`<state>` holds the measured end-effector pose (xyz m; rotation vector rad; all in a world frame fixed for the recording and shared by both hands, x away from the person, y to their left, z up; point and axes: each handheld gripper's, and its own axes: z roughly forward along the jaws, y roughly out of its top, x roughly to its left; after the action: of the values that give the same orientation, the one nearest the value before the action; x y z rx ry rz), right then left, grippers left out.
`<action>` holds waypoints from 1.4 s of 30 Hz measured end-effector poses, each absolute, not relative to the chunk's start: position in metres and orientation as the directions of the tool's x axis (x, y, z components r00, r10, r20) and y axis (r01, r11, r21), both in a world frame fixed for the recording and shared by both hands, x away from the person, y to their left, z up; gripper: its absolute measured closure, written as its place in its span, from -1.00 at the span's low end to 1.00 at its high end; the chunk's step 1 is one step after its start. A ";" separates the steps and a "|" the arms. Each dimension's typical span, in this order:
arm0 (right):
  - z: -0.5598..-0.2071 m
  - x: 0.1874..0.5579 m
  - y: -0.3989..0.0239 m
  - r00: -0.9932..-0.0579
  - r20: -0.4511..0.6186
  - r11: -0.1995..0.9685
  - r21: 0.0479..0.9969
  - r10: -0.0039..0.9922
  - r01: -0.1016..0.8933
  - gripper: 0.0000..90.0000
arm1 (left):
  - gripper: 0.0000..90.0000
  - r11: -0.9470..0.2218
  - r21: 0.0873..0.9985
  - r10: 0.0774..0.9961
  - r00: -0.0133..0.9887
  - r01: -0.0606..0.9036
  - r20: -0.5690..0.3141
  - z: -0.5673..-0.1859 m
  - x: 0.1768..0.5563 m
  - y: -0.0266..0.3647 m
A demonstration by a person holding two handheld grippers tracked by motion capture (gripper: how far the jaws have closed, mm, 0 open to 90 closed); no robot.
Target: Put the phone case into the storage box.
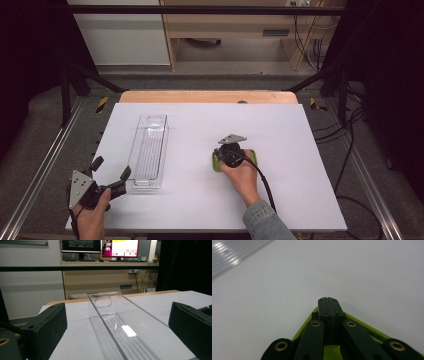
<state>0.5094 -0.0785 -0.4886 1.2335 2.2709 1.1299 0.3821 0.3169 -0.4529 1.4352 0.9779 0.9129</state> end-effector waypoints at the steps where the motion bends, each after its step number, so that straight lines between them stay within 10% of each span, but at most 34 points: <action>1: -0.489 0.509 -0.078 -0.576 0.087 0.314 0.767 0.813 0.560 1.00 | -0.97 -0.038 0.997 0.934 0.358 0.074 0.009 -0.453 0.382 0.317; 28: -0.443 0.470 -0.181 -0.414 0.036 0.231 0.784 0.910 0.577 -0.81 | -0.97 -0.039 0.996 0.934 0.357 0.080 0.008 -0.453 0.381 0.317; 37: -0.457 0.476 -0.193 -0.374 0.050 0.224 0.725 0.926 0.652 -0.71 | -0.97 -0.037 0.996 0.935 0.355 0.078 0.007 -0.453 0.380 0.317; 42: -0.471 0.480 -0.199 -0.347 0.083 0.194 0.697 0.934 0.690 -0.32 | -0.97 -0.040 0.996 0.935 0.354 0.074 0.012 -0.453 0.380 0.317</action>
<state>0.4801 -0.1986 -0.4709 1.5261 2.1162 0.9353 0.3798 0.3170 -0.4527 1.4357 0.9808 0.9174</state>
